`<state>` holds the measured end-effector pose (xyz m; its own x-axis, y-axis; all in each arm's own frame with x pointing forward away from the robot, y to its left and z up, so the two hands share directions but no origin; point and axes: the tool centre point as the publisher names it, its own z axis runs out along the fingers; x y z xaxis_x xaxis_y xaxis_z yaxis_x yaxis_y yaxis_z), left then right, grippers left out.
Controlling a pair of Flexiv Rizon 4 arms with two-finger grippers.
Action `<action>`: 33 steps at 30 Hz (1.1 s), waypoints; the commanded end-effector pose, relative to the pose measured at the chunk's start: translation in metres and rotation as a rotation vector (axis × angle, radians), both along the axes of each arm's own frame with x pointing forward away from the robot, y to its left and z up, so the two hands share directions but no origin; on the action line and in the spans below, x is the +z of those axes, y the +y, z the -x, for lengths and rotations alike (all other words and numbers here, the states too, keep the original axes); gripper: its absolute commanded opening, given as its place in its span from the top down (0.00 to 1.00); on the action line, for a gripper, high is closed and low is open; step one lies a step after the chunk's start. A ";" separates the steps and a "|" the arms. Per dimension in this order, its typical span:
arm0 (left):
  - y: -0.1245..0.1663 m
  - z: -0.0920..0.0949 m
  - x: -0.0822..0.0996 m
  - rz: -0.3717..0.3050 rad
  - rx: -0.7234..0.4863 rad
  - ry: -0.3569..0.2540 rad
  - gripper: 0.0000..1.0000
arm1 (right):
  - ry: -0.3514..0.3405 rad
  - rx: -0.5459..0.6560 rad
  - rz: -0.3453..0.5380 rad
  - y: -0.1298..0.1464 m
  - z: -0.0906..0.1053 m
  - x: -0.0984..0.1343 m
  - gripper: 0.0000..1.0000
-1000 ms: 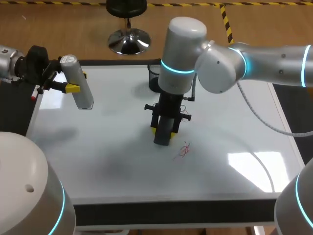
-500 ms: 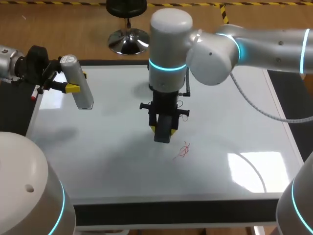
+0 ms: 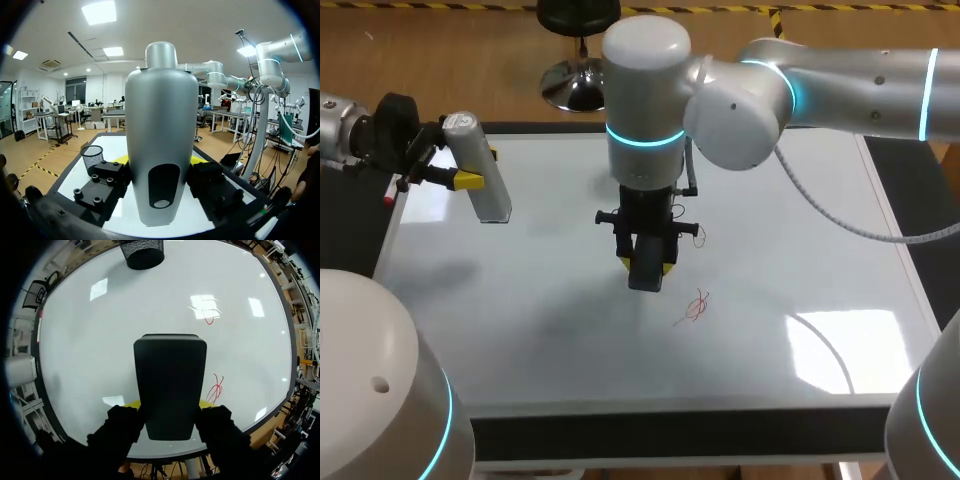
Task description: Pick up the inspection probe, press it on each red-marked spot on the whiteboard one by one, put down the probe, pick up the eraser, and wipe off all the red marks.
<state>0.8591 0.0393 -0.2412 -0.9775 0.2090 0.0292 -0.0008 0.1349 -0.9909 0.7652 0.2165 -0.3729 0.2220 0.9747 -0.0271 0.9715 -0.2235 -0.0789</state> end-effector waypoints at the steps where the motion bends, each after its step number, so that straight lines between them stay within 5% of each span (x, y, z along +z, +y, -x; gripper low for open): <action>1: 0.001 -0.001 0.000 0.002 -0.003 -0.001 1.00 | -0.001 0.001 -0.001 -0.001 0.000 0.001 1.00; 12: 0.001 -0.001 0.000 0.002 -0.003 -0.001 1.00 | 0.016 -0.011 -0.040 -0.023 0.011 0.003 1.00; 27: 0.001 -0.001 0.000 0.002 -0.003 -0.001 1.00 | 0.033 0.101 -0.177 -0.067 0.051 0.015 1.00; 33: 0.001 -0.001 0.000 0.002 -0.003 -0.001 1.00 | 0.046 0.079 -0.164 -0.088 0.068 0.023 1.00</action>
